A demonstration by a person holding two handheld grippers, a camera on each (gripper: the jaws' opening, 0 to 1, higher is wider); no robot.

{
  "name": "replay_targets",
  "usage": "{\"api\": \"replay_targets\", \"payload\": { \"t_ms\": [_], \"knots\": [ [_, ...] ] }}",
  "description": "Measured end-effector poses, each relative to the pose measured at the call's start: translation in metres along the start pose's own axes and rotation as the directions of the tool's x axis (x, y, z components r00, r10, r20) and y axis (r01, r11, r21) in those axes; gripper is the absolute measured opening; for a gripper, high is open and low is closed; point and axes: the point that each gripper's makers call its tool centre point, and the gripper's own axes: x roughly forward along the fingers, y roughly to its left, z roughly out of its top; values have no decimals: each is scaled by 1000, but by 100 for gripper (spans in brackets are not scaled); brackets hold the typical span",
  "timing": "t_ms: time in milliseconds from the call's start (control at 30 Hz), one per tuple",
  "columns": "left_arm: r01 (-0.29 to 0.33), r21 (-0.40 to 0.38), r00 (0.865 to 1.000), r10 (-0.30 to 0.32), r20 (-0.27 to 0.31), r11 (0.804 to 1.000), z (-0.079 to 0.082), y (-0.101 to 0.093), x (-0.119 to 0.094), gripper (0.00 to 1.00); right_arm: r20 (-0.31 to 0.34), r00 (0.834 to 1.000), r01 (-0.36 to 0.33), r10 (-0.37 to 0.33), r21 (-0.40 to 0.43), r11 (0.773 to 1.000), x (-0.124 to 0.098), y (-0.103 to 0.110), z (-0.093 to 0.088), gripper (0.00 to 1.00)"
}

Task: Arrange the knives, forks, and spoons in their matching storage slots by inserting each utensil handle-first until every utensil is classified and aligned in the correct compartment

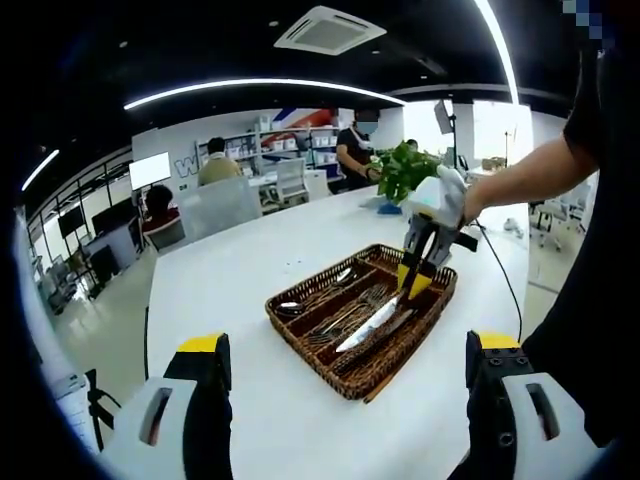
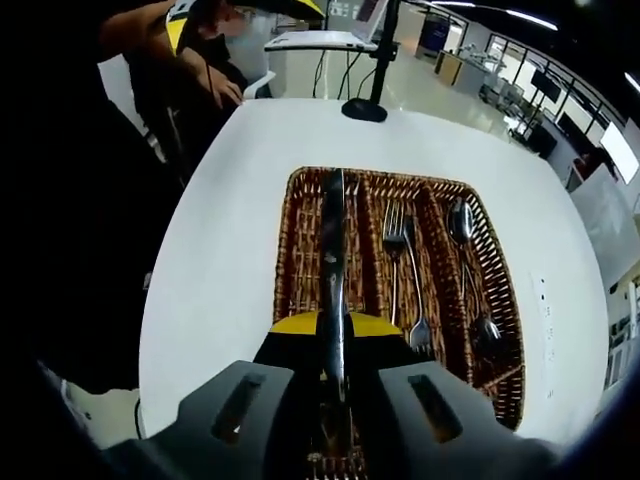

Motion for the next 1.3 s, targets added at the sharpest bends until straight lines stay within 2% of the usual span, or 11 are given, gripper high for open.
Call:
{"api": "replay_targets", "payload": {
  "t_ms": [167,1300],
  "knots": [
    [3,-5,1000,-3,-6,1000,-1,-1,0,100,-3,1000,-15,15,16,1000,11,1,-4,6],
    [-22,-10,1000,21,-20,1000,-6,3,-11,100,-10,996,-84,85,44,995,39,7,-11,6]
  ]
}}
